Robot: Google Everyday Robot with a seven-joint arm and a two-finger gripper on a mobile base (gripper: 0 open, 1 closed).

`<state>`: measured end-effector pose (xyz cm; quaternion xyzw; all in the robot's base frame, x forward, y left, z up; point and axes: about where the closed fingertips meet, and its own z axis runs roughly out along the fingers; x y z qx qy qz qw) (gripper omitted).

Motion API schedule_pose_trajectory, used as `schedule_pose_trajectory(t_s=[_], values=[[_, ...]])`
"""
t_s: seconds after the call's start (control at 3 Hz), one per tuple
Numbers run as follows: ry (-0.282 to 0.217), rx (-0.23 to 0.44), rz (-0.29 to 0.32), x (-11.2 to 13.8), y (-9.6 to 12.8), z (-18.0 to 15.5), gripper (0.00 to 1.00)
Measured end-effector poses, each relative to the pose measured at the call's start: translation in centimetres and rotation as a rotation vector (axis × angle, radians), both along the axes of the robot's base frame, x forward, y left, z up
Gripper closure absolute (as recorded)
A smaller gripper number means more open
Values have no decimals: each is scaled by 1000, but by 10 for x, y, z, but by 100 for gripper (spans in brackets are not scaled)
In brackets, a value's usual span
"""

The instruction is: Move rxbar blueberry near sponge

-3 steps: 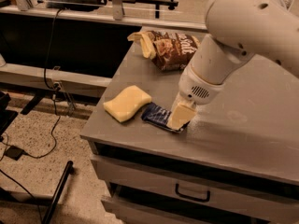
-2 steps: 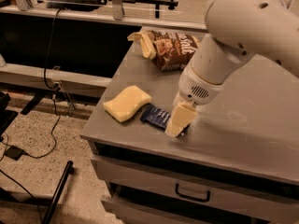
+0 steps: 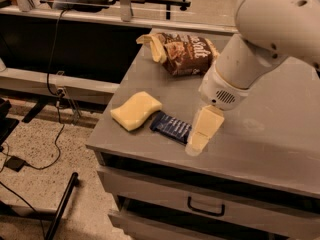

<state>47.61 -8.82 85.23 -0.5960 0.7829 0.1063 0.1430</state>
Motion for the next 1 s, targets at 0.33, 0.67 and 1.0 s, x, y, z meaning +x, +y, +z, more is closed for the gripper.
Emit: schedule_pose_trajectory(t_s=[0.33, 0.67, 1.0], values=[[-61, 56, 14, 3, -31, 13, 0], [-153, 97, 96, 7, -86, 39, 0], [-153, 97, 96, 7, -86, 39, 0]])
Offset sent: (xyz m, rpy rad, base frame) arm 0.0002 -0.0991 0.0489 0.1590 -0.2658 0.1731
